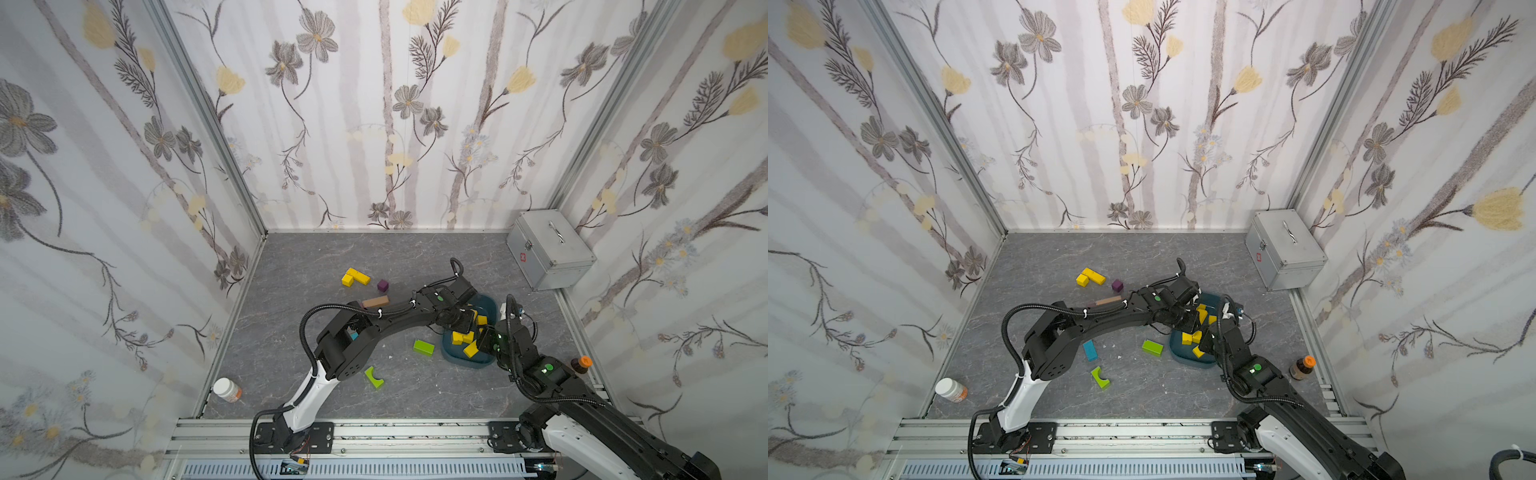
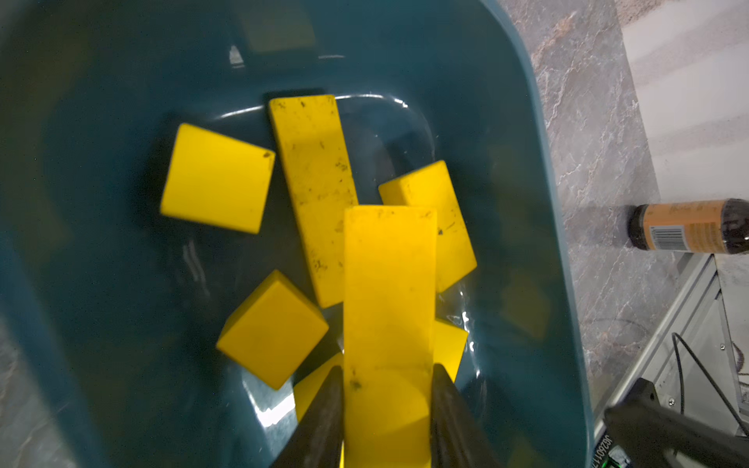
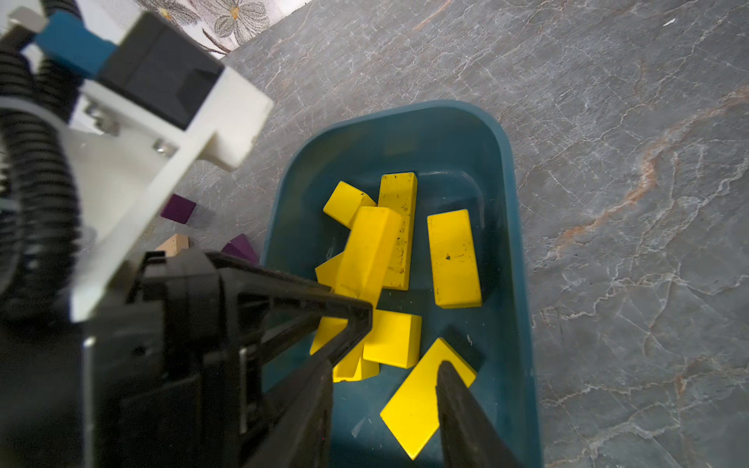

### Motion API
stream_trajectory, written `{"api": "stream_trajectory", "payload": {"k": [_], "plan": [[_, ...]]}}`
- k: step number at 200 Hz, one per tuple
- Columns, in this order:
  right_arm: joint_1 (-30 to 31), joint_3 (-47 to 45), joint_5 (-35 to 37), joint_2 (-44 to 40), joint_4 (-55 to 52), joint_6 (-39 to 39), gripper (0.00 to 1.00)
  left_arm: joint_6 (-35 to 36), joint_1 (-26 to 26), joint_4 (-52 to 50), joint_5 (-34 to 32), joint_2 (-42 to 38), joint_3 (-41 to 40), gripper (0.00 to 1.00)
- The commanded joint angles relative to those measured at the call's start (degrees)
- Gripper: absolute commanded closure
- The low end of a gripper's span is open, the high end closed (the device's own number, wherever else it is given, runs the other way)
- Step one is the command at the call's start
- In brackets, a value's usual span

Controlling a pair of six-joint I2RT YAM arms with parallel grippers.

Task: Pick out the yellow building blocks
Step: Place the building block in the storage box.

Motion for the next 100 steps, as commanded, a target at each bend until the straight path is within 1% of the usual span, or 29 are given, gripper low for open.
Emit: {"api": "stream_trajectory", "payload": {"k": [1,31,65,85,100], "plan": [[-0.3,0.0,0.8,-0.4,0.6,0.5,0.56,0.5,0.0,-0.7,0.4,2.0,3.6,0.65],[-0.4,0.2,0.8,-0.9,0.3,0.0,0.56,1.8,0.0,-3.3,0.2,5.2,8.6,0.65],[-0.6,0.2,1.2,-1.4,-0.1,0.1,0.56,2.1,0.0,-3.4,0.5,5.8,9.9,0.63],[-0.7,0.3,1.4,-1.6,-0.1,0.0,0.56,2.2,0.0,-3.5,0.3,5.4,9.9,0.58],[-0.8,0.3,1.4,-1.6,0.1,0.0,0.56,2.1,0.0,-3.4,0.2,4.9,9.9,0.46]]}}
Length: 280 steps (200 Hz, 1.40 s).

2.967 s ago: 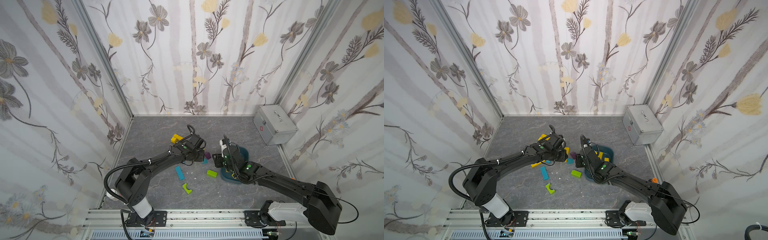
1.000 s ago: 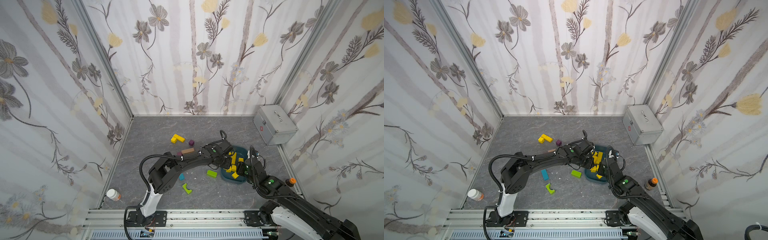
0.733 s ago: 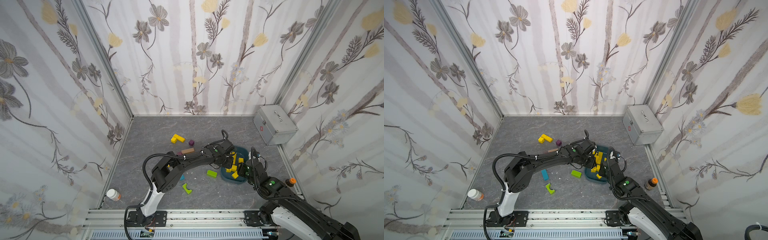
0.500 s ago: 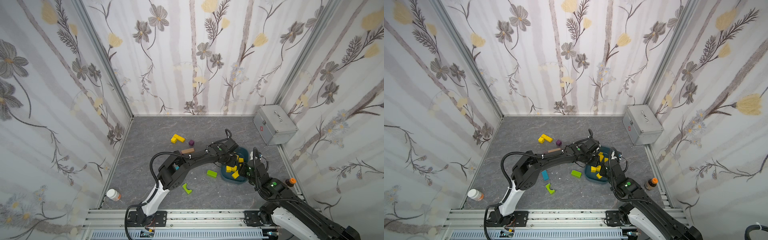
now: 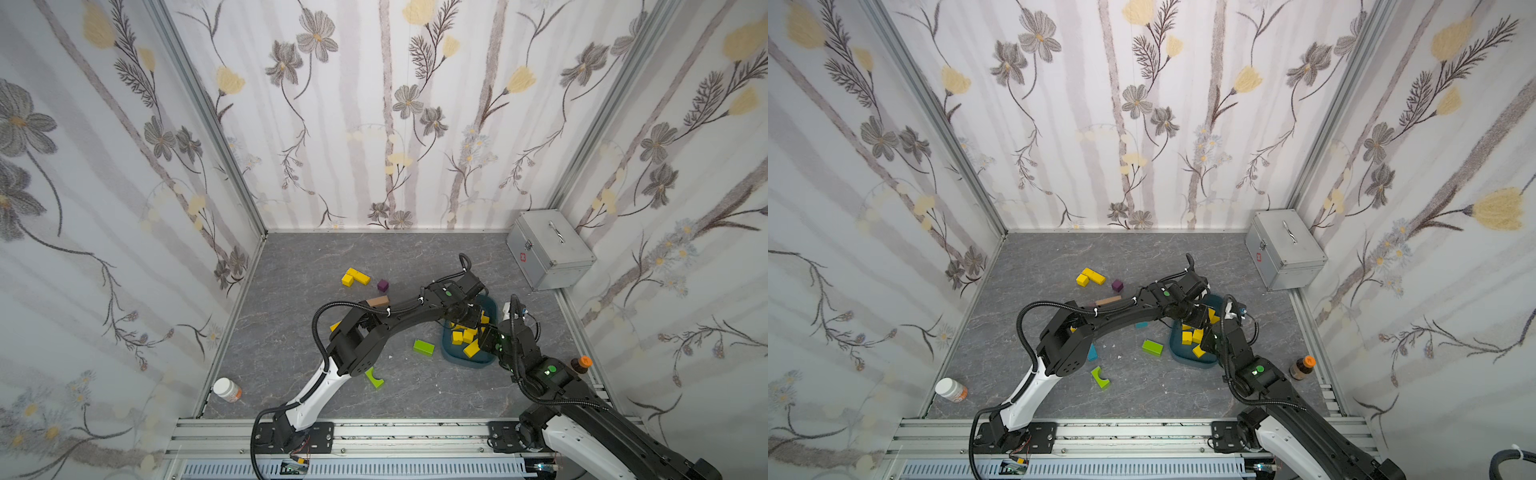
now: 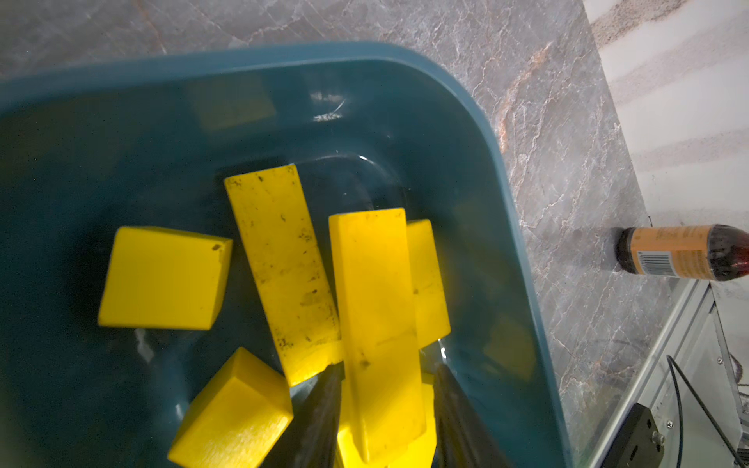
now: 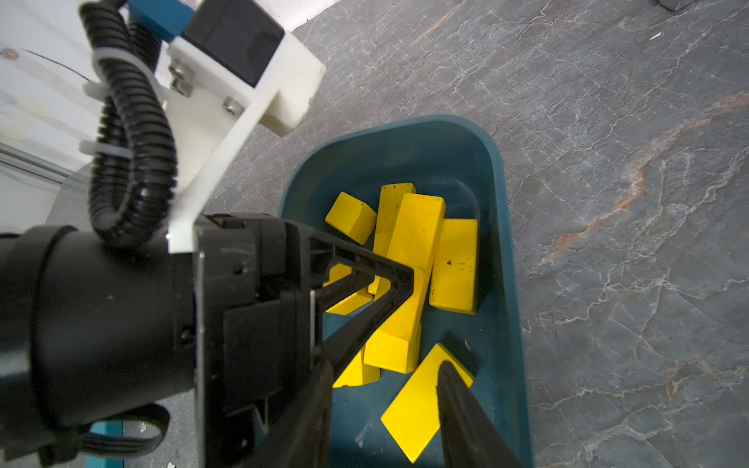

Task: Pick out the yellow building blocks
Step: Place the building block in the storage box, then pick up the building block from the center of the board.

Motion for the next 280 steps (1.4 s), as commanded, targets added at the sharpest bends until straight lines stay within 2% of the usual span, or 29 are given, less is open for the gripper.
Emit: {"api": "stream_trajectory", "payload": {"k": [1,120,149,184,226,280], "plan": [[0.0,0.3,1.3,-0.1,0.4,0.0,0.56,0.4,0.0,-0.6,-0.1,-0.7,0.5,0.46],[-0.1,3.3,-1.7,4.5,2.6,-1.3,0.56,1.4,0.7,1.7,-2.3,-5.8,-4.5,0.45],[-0.1,3.8,-5.6,4.7,4.0,-2.5,0.56,1.1,1.3,3.0,-2.5,-7.5,-6.5,0.45],[0.3,4.5,-10.4,5.4,6.6,-4.8,0.57,0.6,2.4,5.9,-2.9,-10.8,-11.0,0.45],[2.1,7.3,-12.8,7.8,9.9,-9.0,0.58,0.4,4.2,8.5,-4.3,-16.6,-18.7,0.46],[8.7,17.5,-12.4,19.4,13.9,-19.0,0.58,0.3,7.0,10.9,-7.7,-27.1,-31.3,0.46]]}}
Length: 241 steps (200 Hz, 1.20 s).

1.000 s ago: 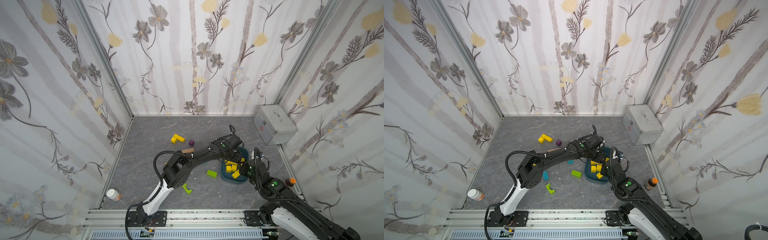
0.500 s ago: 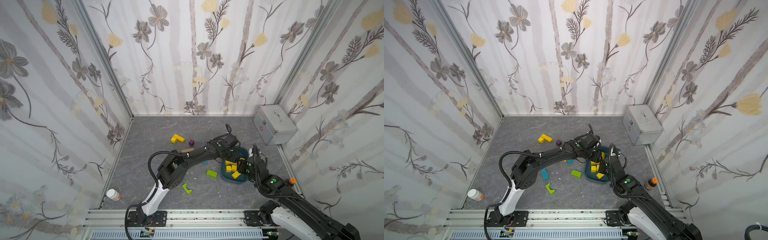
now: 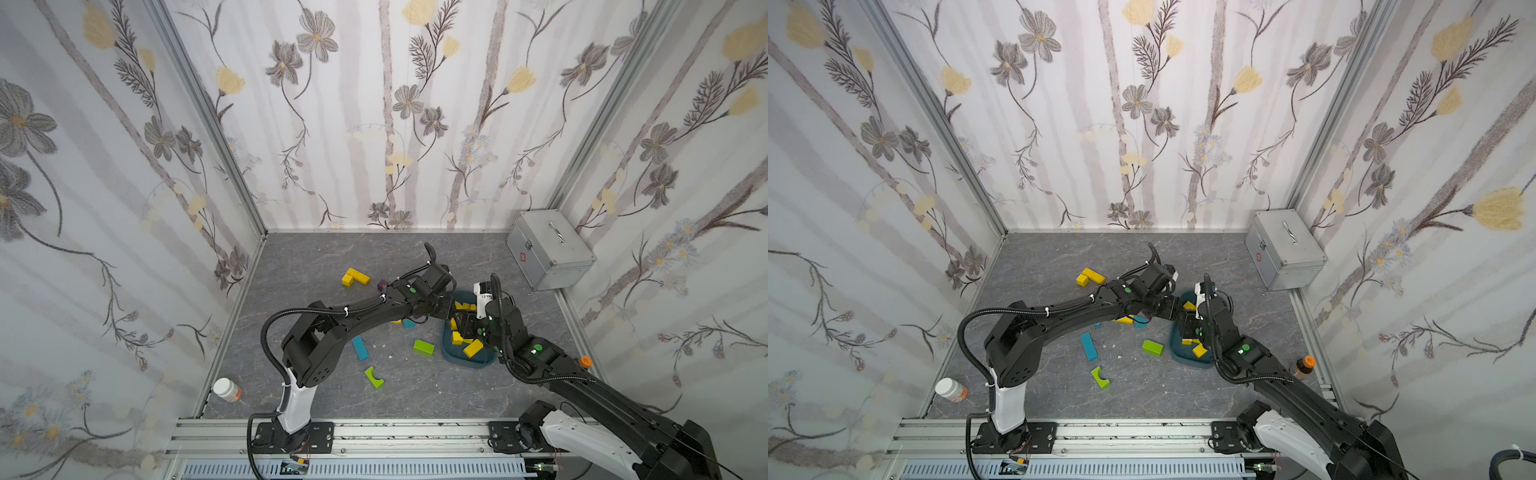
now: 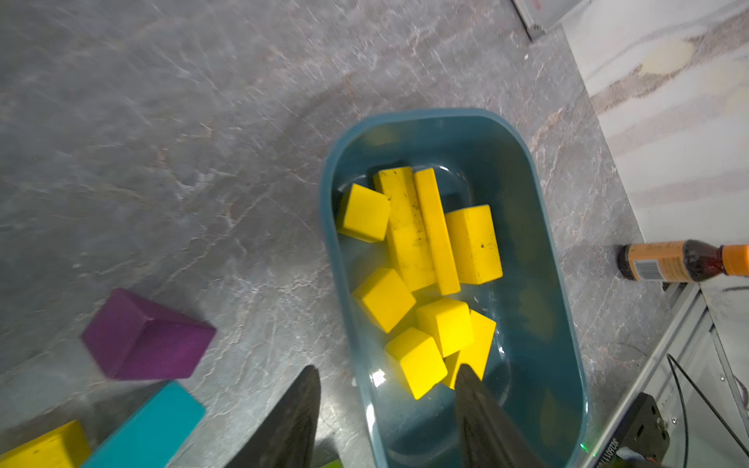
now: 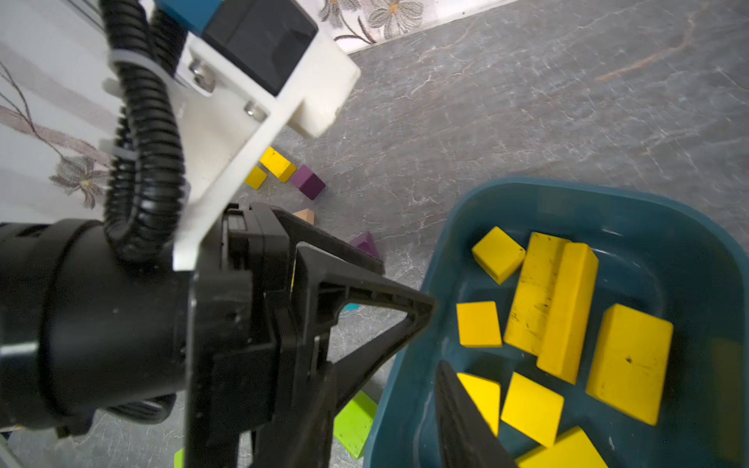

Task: Pick out the yellow building blocks
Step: Pick up the building block from the center of the board.

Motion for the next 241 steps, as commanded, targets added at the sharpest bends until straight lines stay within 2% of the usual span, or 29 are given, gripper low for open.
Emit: {"api": "stream_trajectory", "payload": {"k": [1,25,30,64,99,140,187,241], "plan": [[2.7,4.6,-1.4,4.8,6.3,-6.7,0.58,-0.7,0.9,2.7,-2.2,-4.0,-4.7,0.46],[5.4,11.3,-1.0,12.2,7.0,-11.6,0.57,-0.9,2.5,3.4,-4.3,-10.0,-11.4,0.46],[7.5,12.5,-1.0,13.7,7.1,-12.3,0.57,-0.9,2.7,3.5,-4.7,-11.2,-12.8,0.46],[10.5,19.6,-2.9,21.9,8.8,-16.2,0.57,-1.3,5.5,3.2,-7.7,-20.2,-22.2,0.46],[11.6,25.5,-4.5,30.0,8.2,-19.2,0.57,-2.6,8.7,2.2,-10.0,-29.2,-31.6,0.46],[11.8,30.3,-5.6,35.6,7.9,-20.8,0.57,-3.6,12.4,0.2,-12.1,-39.2,-40.7,0.45],[11.8,33.9,-9.8,39.9,8.5,-21.0,0.57,-3.4,16.3,-3.0,-12.8,-46.4,-45.6,0.44],[11.3,43.3,-9.3,49.2,-1.5,-27.5,0.55,-2.4,18.3,-4.8,-12.3,-50.0,-48.3,0.44]]}}
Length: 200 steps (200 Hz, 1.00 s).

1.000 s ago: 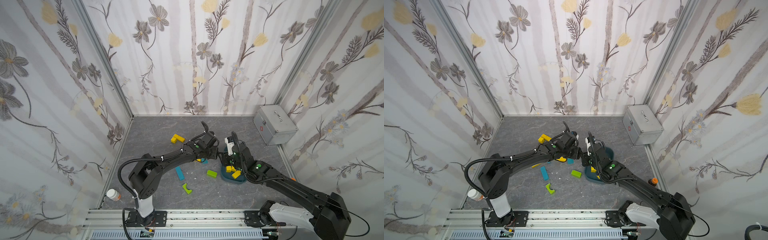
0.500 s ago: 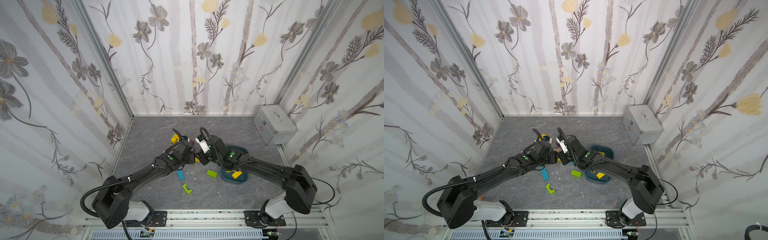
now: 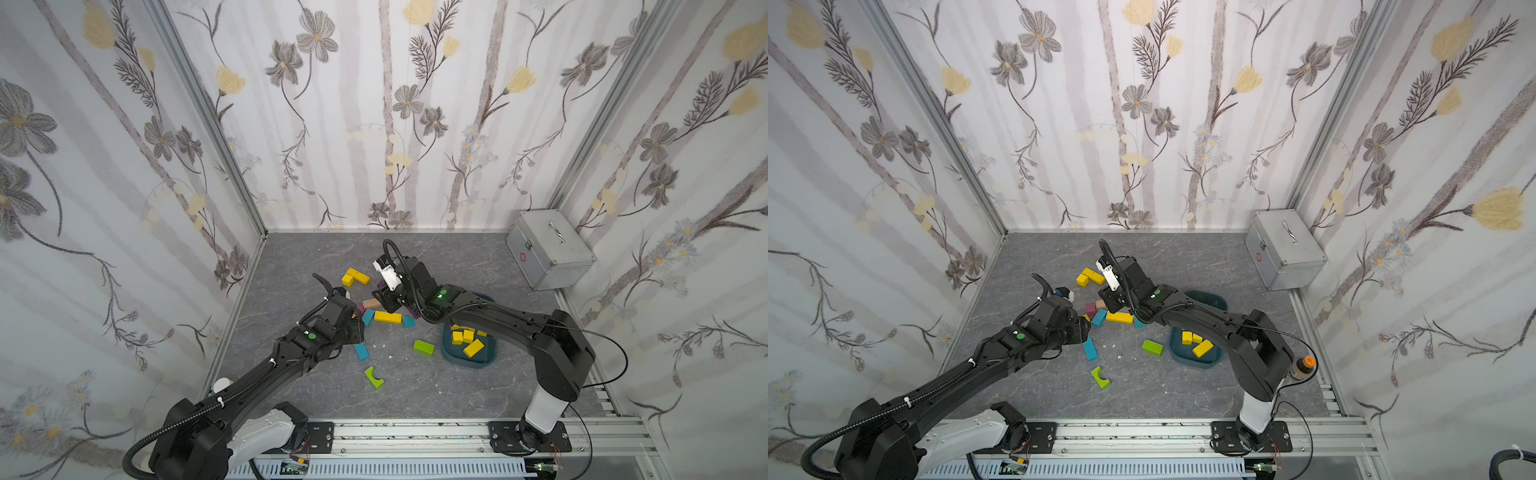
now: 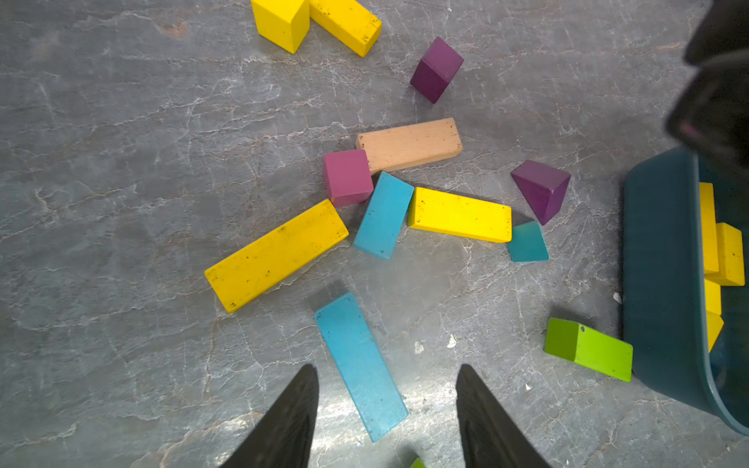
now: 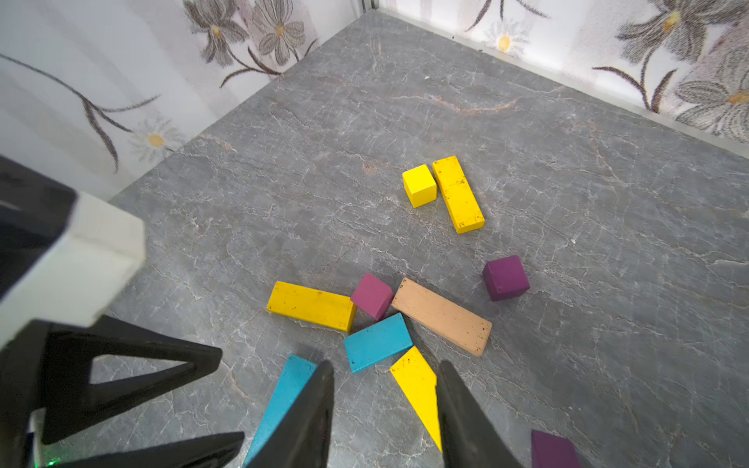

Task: Pick out the yellow building blocks
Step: Pick up the building block from the center of the board.

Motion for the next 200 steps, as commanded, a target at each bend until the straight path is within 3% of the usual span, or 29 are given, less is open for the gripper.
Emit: {"api": "stream_trajectory", "payload": {"k": [1,135,200], "plan": [[-0.4,2.6,-0.2,2.7,-4.5,-4.4,0.55,0.5,0.6,-2.0,-0.4,-1.3,-1.1,0.44],[-1.5,18.2,3.4,20.1,-21.1,-6.4,0.51,-0.5,2.3,2.4,1.2,-2.1,-7.7,0.39],[-1.5,18.3,2.1,22.3,-23.3,-6.7,0.51,-0.5,2.5,3.7,1.9,-0.9,-7.4,0.38]]}}
